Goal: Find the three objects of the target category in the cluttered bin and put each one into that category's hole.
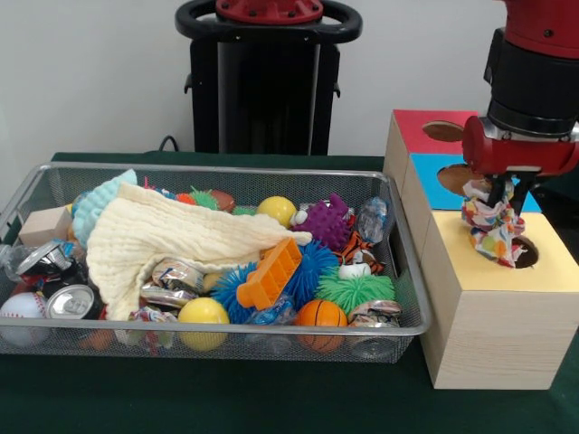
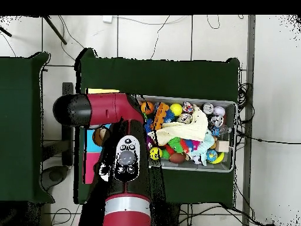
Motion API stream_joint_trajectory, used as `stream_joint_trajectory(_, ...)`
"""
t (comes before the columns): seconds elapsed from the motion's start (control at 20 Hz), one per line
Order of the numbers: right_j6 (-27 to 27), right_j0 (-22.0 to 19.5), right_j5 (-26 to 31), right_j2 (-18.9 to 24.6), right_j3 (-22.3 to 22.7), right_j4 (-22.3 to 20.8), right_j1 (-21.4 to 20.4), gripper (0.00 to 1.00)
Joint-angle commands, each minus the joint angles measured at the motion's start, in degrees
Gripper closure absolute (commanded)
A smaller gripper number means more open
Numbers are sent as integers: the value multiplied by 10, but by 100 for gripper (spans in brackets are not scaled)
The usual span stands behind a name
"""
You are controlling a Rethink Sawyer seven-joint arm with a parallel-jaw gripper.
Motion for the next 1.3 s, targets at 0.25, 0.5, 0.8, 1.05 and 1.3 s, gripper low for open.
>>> stream_joint_trajectory(0.25, 143, -1, -27, 7, -17, 29, 60, 100)
stream_joint_trajectory(0.5, 154, 12, -24, -6, -26, 33, 70, 100)
stream_joint_trajectory(0.8, 156, 15, -35, -6, -45, 47, 92, 100)
stream_joint_trajectory(1.05, 148, 12, -57, -3, -40, 54, 102, 100)
stream_joint_trajectory(1.3, 142, 12, -65, -4, -30, 58, 100, 100)
